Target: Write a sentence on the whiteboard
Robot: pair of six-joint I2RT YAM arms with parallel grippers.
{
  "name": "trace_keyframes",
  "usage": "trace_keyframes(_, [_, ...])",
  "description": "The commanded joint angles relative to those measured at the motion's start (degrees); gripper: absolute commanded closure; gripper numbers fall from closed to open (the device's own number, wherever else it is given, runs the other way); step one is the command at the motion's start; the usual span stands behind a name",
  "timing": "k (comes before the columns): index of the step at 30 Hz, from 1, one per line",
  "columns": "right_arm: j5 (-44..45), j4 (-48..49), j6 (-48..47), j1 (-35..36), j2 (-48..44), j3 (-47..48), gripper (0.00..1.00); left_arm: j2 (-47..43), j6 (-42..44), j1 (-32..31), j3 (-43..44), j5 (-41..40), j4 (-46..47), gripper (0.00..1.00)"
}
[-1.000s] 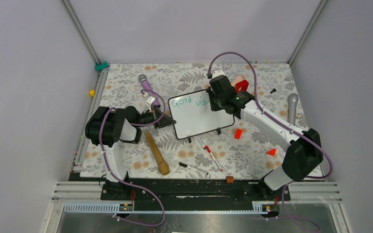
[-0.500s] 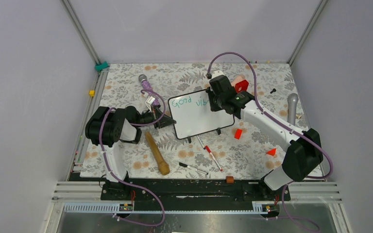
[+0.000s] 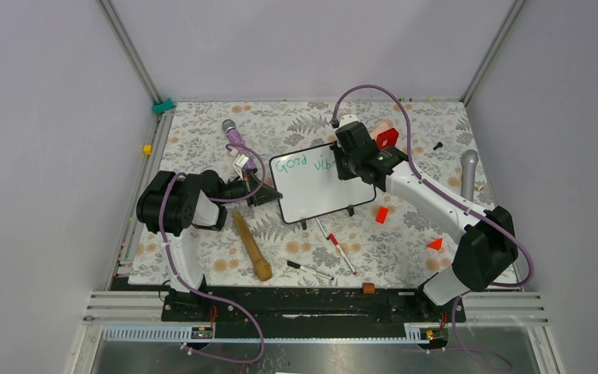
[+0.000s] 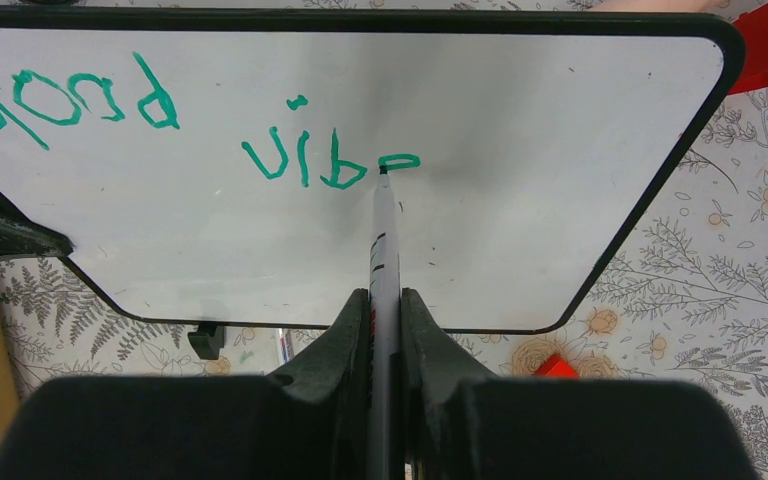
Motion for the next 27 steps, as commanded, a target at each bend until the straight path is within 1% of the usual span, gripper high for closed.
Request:
trace_keyframes(1, [1.43, -0.7, -0.47, -0.09, -0.97, -0.72, 1.0, 1.02, 3.38, -0.45, 0.76, 1.18, 1.81, 1.0])
trace_keyframes(10, [2.93, -1.99, -0.58, -0.14, -0.55, -0.34, 1.0, 0.98, 3.35, -0.47, 0.71, 1.22, 1.78, 1.0])
trace_keyframes(20, [6.49, -2.07, -0.28, -0.08, -0.42, 0.61, 1.0, 1.02, 3.4, -0.46, 0.7, 1.14, 1.81, 1.0])
trace_keyframes(27, [5.84, -1.81, -0.3, -0.12, -2.32, -0.09, 1.0, 1.08, 3.39, -0.46, 0.78, 1.14, 1.81, 1.0])
